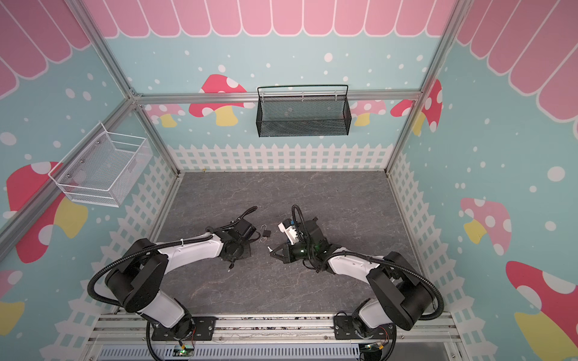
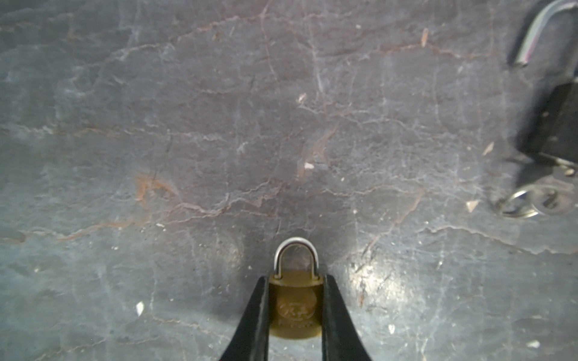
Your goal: Unlock with the key
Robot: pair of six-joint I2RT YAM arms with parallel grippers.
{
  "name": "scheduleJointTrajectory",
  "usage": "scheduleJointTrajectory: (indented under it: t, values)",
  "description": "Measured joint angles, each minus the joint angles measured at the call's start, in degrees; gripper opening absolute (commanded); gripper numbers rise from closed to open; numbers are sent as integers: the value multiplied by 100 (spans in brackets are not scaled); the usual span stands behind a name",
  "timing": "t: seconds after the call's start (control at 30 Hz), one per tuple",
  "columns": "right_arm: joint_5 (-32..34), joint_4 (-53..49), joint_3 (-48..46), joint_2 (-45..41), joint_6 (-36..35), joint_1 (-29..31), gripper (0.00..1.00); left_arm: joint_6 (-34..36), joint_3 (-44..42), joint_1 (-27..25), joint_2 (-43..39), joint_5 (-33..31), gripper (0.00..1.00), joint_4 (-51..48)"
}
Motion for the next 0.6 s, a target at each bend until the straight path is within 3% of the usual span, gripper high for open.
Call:
scheduleJointTrajectory:
  t: [0.07,0.3,0.6]
  values:
    - [11,-31,0,-7,20,0,0,-22,-11,0,-42,24,0,-42]
    - [319,-413,55,-175,105,92,0,-476,-7,-55,-925,168,0,-201]
    - [1467,-431,85,-262,752,1056,0,-1604,221,-682,-2048,76,0,-160]
